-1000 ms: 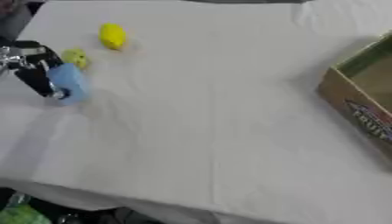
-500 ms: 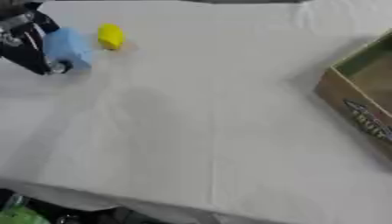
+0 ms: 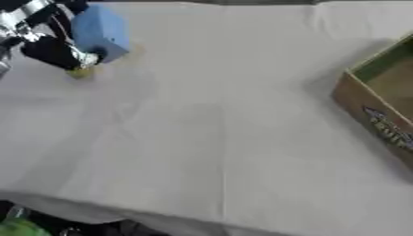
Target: Pick up the objects with one hand, pass them to the other hand, and then place them into the box on the other side of the table.
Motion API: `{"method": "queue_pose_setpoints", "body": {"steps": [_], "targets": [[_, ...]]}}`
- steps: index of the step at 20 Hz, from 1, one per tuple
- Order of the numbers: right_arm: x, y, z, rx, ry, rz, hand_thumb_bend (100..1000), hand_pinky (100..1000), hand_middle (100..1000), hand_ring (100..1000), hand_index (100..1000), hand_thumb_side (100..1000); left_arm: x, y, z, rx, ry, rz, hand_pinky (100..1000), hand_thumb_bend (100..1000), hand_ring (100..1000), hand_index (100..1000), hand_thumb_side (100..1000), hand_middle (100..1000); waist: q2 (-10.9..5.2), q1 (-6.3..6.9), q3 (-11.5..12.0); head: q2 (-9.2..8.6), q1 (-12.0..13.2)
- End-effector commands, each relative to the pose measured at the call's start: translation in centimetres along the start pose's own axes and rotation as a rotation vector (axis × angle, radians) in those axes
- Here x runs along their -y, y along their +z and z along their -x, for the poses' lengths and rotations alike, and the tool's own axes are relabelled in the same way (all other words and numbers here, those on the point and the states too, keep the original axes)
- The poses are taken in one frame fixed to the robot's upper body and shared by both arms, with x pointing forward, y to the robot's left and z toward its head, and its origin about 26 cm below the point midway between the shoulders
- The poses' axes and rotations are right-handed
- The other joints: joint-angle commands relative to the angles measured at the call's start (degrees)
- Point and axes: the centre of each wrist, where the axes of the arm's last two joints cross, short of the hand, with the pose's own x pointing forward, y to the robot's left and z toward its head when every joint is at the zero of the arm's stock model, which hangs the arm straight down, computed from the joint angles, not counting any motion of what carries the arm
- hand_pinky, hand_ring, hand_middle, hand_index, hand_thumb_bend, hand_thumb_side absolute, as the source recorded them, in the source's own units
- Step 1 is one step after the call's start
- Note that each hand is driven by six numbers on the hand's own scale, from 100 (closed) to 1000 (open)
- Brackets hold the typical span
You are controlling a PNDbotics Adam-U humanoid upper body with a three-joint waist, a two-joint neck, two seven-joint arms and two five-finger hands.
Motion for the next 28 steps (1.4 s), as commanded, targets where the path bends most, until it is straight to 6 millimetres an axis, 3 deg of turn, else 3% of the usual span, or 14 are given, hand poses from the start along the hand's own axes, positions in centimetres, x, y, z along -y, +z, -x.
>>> {"method": "queue_pose_setpoints", "body": {"steps": [1, 14, 28], "targets": [[0.7, -0.5, -1.2, 0.033, 0.031, -0.011, 100, 966, 713, 633, 734, 566, 0.0, 0.1, -1.2, 0.048, 0.025, -0.024, 565, 100, 512, 506, 100, 433, -0.89, 0.0, 0.0, -0.95, -0.6], [-0.6, -1.7, -2.7, 0.103, 0.036, -0.103, 100, 966, 741, 663, 753, 524, 3.0, -0.5, -2.9, 0.136, 0.115, -0.07, 551, 100, 497, 494, 100, 418, -0.96, -0.45, -0.3, -1.91, -2.1], [-4.2, -5.4, -10.0, 0.377, 0.296, -0.439, 100, 979, 816, 767, 804, 296, 5.4, -0.4, -3.3, 0.236, 0.094, -0.101, 546, 100, 489, 486, 100, 411, -2.41, -1.83, -1.2, -0.17, -1.8]]}}
